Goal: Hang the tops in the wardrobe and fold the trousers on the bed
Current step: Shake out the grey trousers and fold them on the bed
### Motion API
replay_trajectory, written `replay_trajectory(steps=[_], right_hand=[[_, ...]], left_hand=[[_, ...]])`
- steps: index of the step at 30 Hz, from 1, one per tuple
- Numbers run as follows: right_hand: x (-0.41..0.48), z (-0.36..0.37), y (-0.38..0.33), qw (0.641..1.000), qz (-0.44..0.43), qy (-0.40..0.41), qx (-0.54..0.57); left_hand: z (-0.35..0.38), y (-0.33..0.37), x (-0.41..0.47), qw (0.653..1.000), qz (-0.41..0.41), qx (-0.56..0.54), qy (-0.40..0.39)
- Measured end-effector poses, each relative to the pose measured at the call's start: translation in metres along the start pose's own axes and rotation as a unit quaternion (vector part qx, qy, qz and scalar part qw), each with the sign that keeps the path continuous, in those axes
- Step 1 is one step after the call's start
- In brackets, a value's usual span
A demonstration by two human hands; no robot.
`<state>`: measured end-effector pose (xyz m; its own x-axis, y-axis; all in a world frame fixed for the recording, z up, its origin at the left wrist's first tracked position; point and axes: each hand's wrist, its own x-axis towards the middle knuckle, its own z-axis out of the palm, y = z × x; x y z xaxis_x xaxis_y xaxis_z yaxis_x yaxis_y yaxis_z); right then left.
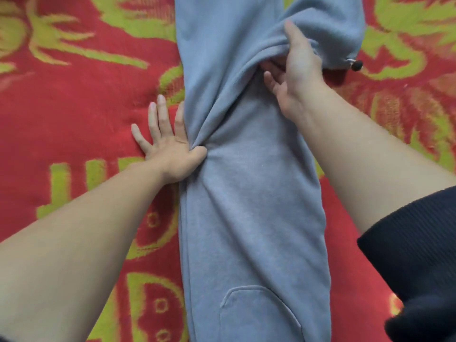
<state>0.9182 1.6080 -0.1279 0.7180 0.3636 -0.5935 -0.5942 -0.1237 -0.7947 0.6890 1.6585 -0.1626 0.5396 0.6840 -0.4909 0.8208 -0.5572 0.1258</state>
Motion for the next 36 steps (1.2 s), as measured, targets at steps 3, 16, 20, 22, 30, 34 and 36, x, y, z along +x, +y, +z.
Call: replay_trajectory(steps=[3, 16, 20, 22, 30, 34, 36], right_hand=[[0.008, 0.013, -0.015, 0.980, -0.155, 0.081, -0.097], [0.016, 0.093, -0.008, 0.746, -0.411, -0.095, -0.516], [0.013, 0.090, 0.011, 0.688, -0.319, -0.161, -0.632], [0.012, 0.097, 0.008, 0.717, -0.357, -0.149, -0.580], [-0.016, 0.051, 0.023, 0.722, -0.437, -0.191, -0.501], [-0.058, -0.036, 0.060, 0.621, -0.423, -0.087, -0.654], [-0.069, -0.069, 0.080, 0.556, -0.353, -0.078, -0.748]], left_hand=[[-0.005, 0.000, 0.001, 0.999, -0.001, -0.005, -0.033], [-0.020, -0.002, 0.005, 0.991, 0.005, -0.031, -0.131], [-0.020, -0.002, 0.005, 0.991, 0.006, -0.028, -0.131], [-0.020, -0.003, 0.006, 0.991, 0.007, -0.025, -0.131], [-0.017, -0.004, 0.007, 0.994, 0.005, -0.029, -0.106], [-0.015, -0.002, 0.007, 0.996, 0.003, -0.027, -0.088], [-0.012, -0.003, 0.007, 0.997, 0.000, -0.026, -0.071]])
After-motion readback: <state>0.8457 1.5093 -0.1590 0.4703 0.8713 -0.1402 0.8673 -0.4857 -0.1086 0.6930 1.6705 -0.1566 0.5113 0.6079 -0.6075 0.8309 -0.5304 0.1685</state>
